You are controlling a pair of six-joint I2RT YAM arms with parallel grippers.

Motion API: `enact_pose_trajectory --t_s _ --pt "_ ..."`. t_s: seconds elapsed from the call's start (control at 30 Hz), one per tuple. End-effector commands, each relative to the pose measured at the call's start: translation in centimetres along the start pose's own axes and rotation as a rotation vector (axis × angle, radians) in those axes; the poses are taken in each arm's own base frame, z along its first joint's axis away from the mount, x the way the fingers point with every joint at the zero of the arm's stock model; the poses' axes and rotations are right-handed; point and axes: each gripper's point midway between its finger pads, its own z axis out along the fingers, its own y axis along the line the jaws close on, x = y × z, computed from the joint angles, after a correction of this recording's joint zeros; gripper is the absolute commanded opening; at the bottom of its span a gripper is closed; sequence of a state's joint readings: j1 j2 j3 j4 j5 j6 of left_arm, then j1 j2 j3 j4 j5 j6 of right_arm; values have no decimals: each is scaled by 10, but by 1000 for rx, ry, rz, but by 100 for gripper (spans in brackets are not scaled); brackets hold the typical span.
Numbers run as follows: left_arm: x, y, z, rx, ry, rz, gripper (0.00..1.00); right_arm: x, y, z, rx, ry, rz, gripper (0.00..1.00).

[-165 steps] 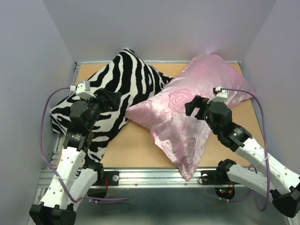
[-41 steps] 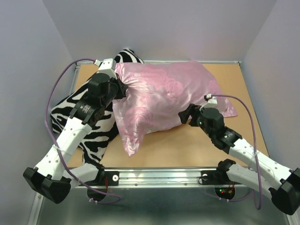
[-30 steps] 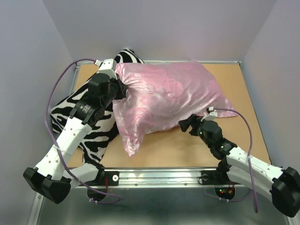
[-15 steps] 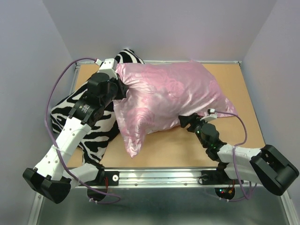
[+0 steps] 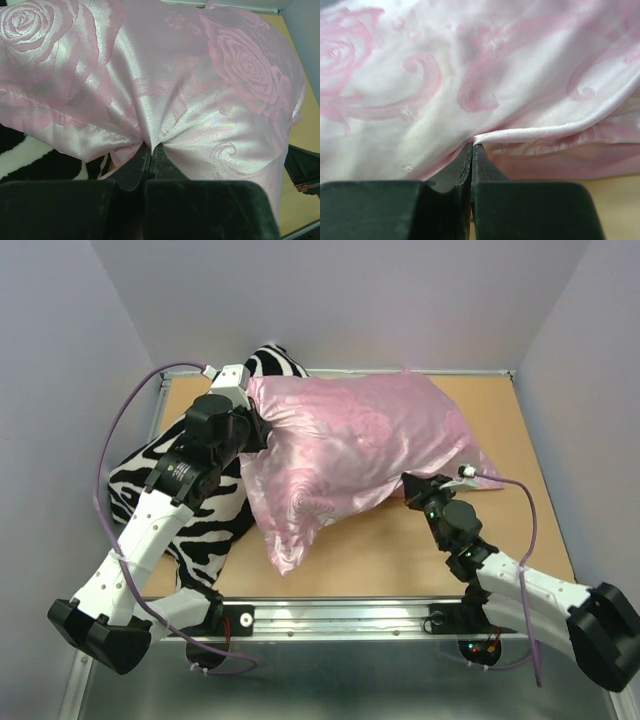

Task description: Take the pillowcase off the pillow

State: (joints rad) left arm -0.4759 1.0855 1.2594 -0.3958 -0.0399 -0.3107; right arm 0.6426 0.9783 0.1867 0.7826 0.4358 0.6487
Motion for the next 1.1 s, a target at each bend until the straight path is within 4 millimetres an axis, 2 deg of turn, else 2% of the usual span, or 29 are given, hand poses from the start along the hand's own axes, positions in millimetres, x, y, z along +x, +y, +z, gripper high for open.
enact_pose_trajectory --t_s 0.0,0.07,0.1,0.13,0.2,0.33,0.5,0.57,0.63,0.7,0.73,0.8,0.83,0.9,0.93,0.97,1.03,1.07 --pt "-53 -13 -15 34 -168 21 0 -84 53 -6 -64 -142 -21 1" --pt "-48 -12 -15 33 -157 26 0 -99 57 -11 -41 -128 -78 1" --pt "-43 -11 -15 37 -145 28 0 -131 80 -18 -79 -177 -64 1" --pt "-40 -12 -15 41 -138 29 0 -147 88 -22 -86 -194 -73 0" --pt "-34 -13 -18 52 -125 32 0 -165 100 -29 -100 -197 -116 0" --pt "-6 -26 -21 97 -53 55 0 -223 155 -42 -193 -214 -146 1" --pt "19 -51 -39 165 15 81 0 -241 199 -21 -252 -176 -190 1" --pt "34 -65 -47 235 70 97 0 -237 205 -8 -245 -147 -210 1" --pt "50 -75 -54 309 134 107 0 -234 217 16 -235 -127 -227 1" --pt "57 -76 -56 317 158 115 0 -228 221 36 -212 -109 -246 1" --pt "59 -69 -57 288 161 115 9 -210 220 64 -176 -70 -266 1" --pt "55 -65 -61 271 138 96 31 -189 215 91 -138 -32 -294 1" --pt "45 -67 -70 285 98 70 48 -163 209 115 -117 21 -314 1" --pt "26 -69 -88 309 26 35 58 -133 194 140 -110 99 -294 0" --pt "10 -66 -96 285 -29 5 65 -107 178 157 -87 159 -289 1" --pt "-2 -62 -107 275 -77 -14 68 -102 163 168 -61 180 -249 1" --pt "-21 -50 -118 215 -144 -42 73 -84 149 181 -51 231 -227 0" --pt "-32 -51 -126 217 -176 -55 74 -75 135 189 -25 249 -222 1"
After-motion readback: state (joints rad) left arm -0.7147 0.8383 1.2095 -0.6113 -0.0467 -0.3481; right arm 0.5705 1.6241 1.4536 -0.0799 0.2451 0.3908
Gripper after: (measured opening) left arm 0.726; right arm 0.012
